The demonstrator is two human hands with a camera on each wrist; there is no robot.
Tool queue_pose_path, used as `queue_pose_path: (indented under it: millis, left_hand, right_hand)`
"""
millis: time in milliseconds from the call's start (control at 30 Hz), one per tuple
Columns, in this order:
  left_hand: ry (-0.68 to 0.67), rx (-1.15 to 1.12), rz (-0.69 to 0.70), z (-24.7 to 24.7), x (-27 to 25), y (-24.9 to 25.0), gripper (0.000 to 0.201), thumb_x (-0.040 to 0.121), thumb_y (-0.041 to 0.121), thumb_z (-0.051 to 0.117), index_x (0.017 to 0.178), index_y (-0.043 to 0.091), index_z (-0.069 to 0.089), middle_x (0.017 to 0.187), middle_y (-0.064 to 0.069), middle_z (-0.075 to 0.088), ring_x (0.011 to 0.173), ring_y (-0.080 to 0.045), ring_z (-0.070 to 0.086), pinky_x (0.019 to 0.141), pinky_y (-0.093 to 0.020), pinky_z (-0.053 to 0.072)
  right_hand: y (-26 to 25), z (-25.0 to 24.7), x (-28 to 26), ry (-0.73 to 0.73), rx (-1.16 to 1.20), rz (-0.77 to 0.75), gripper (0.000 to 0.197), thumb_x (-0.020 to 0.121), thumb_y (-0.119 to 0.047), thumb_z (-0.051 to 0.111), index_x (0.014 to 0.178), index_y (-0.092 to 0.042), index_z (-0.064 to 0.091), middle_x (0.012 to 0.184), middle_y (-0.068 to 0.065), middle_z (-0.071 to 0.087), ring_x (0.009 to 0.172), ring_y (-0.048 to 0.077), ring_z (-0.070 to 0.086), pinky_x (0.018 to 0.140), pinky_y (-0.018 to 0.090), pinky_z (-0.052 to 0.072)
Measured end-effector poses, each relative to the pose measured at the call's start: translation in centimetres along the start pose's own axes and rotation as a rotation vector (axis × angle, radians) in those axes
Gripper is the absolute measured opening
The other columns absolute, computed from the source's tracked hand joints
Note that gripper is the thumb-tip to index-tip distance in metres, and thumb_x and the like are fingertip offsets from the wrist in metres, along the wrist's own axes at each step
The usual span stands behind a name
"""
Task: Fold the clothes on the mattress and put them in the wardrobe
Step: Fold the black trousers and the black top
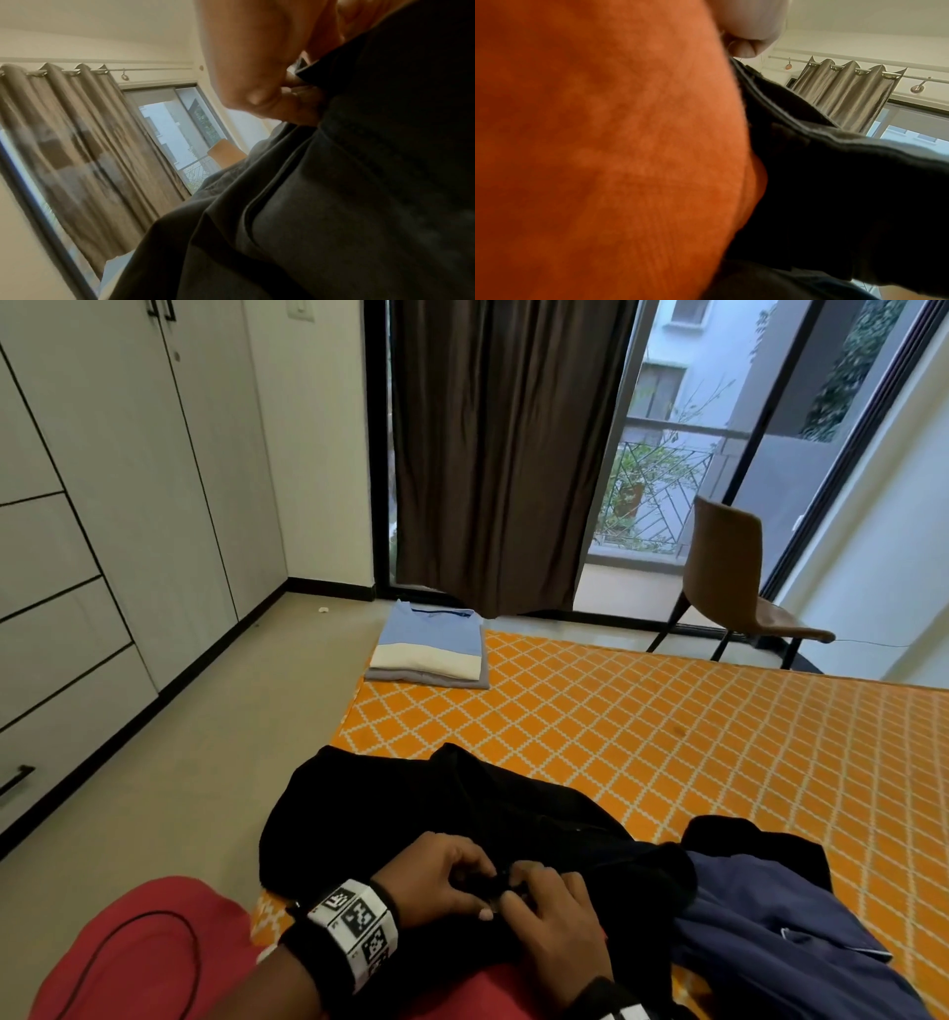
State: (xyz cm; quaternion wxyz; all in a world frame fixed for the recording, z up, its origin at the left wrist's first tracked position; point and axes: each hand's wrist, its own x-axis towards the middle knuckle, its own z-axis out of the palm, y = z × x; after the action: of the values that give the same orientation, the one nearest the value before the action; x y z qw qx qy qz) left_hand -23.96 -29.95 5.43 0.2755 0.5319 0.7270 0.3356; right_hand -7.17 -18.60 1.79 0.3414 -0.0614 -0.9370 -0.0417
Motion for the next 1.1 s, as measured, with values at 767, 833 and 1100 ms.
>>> queue_pose_path:
  millis: [767,833,1100]
  left_hand:
    - [0.062,0.270,-0.022,2.2,-0.5,1.6,0.019,0.081,0.038,0.072,0.089,0.038,0.054,0.101,0.015,0.057,0.094,-0.005,0.057,0.083,-0.024,0.044]
    - [0.109,0.328,0.005,2.9,-0.8,1.5,0.023,0.088,0.038,0.064,0.108,0.031,0.055,0.111,0.013,0.057,0.102,-0.009,0.057,0.084,-0.024,0.040]
    - [0.284,0.256,-0.009,5.1,-2.0,0.1,0.027,0.088,0.043,0.049,0.113,0.033,0.049,0.112,0.017,0.056,0.104,-0.002,0.055,0.083,-0.024,0.044]
  right_hand:
    - [0.3,0.5,-0.2,-0.090,0.012,0.091,0.011,0.080,-0.029,0.048,0.089,-0.029,0.043,0.074,-0.012,0.046,0.069,0.007,0.038,0.070,0.025,0.029]
    - [0.2,0.2,0.1,-0.089,0.029,0.137,0.017,0.077,-0.028,0.046,0.094,-0.031,0.045,0.073,-0.014,0.049,0.071,0.006,0.037,0.071,0.024,0.030]
    - [0.2,0.4,-0.1,-0.142,0.129,0.151,0.017,0.075,-0.019,0.048,0.088,-0.029,0.054,0.079,-0.013,0.050,0.071,0.009,0.046,0.072,0.025,0.028]
